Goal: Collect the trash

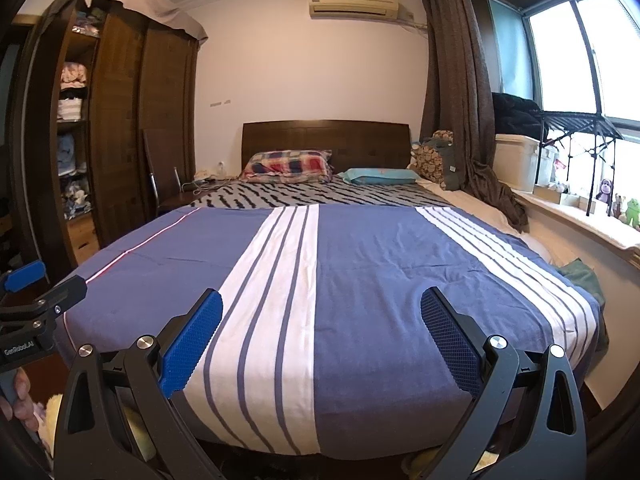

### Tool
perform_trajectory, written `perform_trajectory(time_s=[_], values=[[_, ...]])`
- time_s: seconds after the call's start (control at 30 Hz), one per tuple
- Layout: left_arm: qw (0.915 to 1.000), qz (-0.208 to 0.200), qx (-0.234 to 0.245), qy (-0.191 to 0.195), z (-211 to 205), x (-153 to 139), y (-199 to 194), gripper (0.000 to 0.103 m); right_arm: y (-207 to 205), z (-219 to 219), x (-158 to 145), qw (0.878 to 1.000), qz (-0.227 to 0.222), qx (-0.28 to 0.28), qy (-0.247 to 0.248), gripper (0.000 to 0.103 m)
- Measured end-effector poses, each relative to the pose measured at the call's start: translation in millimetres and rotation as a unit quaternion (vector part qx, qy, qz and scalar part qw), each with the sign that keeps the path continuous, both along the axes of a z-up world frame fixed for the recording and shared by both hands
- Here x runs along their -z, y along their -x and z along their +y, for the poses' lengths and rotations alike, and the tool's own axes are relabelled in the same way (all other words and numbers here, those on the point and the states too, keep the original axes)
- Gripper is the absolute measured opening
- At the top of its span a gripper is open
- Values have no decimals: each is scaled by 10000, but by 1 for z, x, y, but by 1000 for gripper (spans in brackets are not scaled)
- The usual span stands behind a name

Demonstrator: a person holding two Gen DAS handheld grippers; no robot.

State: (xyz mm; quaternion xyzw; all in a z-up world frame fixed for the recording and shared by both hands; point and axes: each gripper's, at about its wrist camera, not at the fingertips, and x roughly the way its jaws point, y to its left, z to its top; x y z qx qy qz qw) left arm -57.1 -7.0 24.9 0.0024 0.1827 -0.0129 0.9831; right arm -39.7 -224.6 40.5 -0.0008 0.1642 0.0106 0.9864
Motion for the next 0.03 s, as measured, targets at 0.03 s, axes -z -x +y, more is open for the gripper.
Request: perform_trajectory(time_s=[0.03], values=[[10000,24,-8,2,1,1,-4,95,-5,-1,1,10000,38,-33,-24,99]])
